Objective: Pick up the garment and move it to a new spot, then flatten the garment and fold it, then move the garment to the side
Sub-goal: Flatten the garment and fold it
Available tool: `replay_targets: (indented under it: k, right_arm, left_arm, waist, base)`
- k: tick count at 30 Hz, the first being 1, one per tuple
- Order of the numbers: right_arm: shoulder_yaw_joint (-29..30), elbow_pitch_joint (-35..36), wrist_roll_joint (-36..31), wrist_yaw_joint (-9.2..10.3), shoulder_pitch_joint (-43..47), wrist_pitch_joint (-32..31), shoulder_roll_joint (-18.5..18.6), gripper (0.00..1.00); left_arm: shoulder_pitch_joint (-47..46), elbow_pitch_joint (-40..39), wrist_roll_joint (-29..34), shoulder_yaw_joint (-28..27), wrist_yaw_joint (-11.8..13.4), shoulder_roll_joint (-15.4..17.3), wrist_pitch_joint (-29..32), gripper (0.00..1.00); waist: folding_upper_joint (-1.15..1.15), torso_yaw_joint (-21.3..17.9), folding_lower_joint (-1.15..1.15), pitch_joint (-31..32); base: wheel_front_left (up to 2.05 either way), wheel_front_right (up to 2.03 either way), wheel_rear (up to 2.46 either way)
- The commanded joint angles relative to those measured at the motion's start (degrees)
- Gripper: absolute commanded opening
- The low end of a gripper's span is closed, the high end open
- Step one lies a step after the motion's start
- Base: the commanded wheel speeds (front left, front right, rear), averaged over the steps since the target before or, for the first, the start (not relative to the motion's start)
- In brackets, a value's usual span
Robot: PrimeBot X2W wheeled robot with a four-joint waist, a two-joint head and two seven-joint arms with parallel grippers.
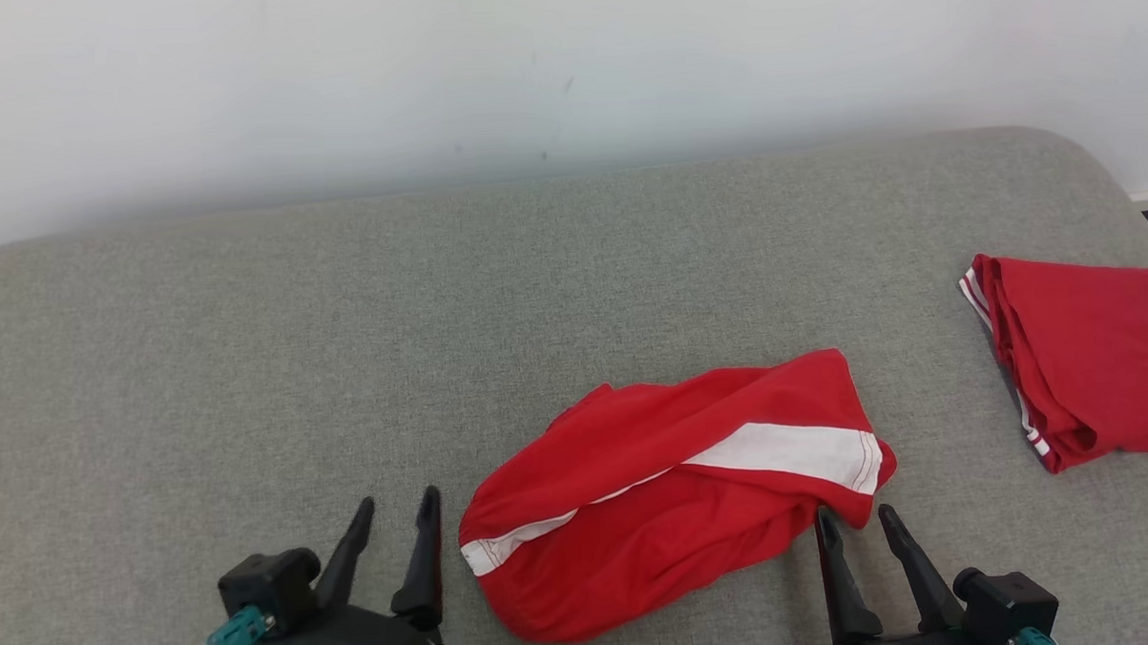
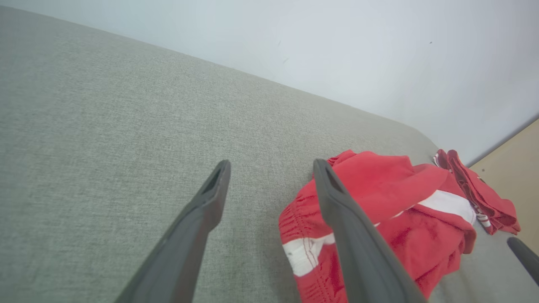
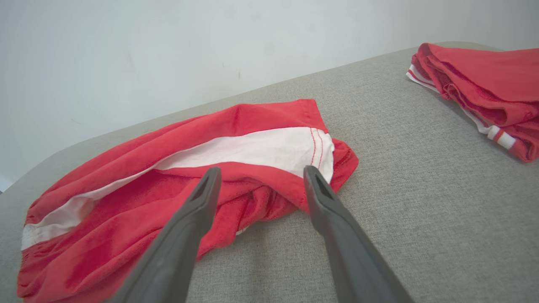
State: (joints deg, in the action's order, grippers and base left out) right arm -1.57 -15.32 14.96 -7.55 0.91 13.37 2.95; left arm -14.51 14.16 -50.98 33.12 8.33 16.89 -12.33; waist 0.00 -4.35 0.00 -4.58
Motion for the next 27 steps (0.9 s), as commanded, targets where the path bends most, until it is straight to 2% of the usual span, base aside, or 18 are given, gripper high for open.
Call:
replay_targets:
  k: [1,7,10,13,18,19,24,27]
  right_arm:
    - [-0.05,0.00,-0.01,0.16,0.38,0.07,-0.17,1.00]
    - [0.52,0.22,-0.05,0.16,0.75,0.27,-0.17,1.00]
    - [1.05,0.44,-0.25,0.16,0.94,0.34,-0.15,1.00]
    - [1.77,0.67,-0.48,0.16,1.20,0.50,-0.17,1.00]
    - [2.88,0.73,-0.83,0.16,1.75,0.49,-0.14,1.00]
    - [3.10,0.75,-0.95,0.16,2.08,0.35,-0.17,1.00]
    - [3.68,0.94,-0.96,0.16,3.02,-0.02,-0.15,1.00]
    - [3.89,0.96,-1.08,0.16,3.56,-0.08,-0.16,1.00]
  left_arm:
    - [0.99,0.28,1.28,-0.22,0.43,0.40,-0.67,1.00]
    - [4.21,-0.15,8.46,-3.58,3.28,1.21,-2.82,1.00]
    - [6.93,-4.31,15.06,-9.34,4.78,-0.62,-2.91,1.00]
    - [11.01,-8.22,22.55,-15.92,4.58,-2.66,-2.83,1.00]
    - [16.78,-10.76,31.77,-22.82,1.60,-6.60,-2.85,1.00]
    - [18.58,-11.04,34.18,-25.12,-0.14,-8.06,-2.85,1.00]
    - [22.39,-10.11,38.90,-28.13,-4.61,-10.37,-2.85,1.00]
    - [23.82,-9.65,40.90,-29.27,-6.40,-11.17,-2.86,1.00]
  waist:
    - [0.00,-0.05,0.00,0.17]
    - [0.00,0.20,0.00,0.47]
    - [0.00,0.74,0.00,0.55]
    - [0.00,1.50,0.00,0.92]
    - [0.00,2.83,0.00,2.41]
    - [0.00,3.18,0.00,3.22]
    - [0.00,3.57,0.00,4.63]
    - [0.00,3.68,0.00,5.11]
  base:
    - [0.00,0.00,0.00]
    - [0.00,0.00,0.00]
    - [0.00,0.00,0.00]
    - [0.00,0.00,0.00]
    - [0.00,0.00,0.00]
    - [0.00,0.00,0.00]
    - [0.00,0.00,0.00]
    - [0.00,0.00,0.00]
